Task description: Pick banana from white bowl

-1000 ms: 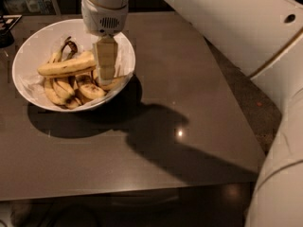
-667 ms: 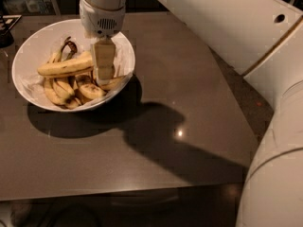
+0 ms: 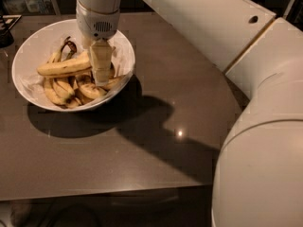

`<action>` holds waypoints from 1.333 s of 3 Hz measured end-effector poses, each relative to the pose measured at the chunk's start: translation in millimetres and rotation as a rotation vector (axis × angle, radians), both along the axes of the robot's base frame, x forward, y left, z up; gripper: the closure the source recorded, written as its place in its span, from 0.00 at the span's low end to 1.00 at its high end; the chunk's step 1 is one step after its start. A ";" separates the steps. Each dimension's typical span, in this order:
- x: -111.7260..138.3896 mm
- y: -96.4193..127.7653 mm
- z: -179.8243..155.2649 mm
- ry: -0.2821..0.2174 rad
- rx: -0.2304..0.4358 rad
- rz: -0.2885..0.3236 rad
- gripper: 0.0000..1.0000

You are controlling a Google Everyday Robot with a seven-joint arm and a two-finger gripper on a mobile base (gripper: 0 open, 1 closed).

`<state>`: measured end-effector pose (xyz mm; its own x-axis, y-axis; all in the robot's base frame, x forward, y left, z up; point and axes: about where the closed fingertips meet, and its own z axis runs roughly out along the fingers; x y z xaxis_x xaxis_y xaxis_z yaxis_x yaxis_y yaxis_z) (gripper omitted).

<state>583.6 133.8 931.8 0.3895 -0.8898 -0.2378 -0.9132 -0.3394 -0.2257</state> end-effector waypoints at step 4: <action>-0.6 0.5 2.6 0.002 0.000 0.001 1.00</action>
Offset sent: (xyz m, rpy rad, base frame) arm -0.0001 0.0004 0.0017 -0.0004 0.0017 0.0013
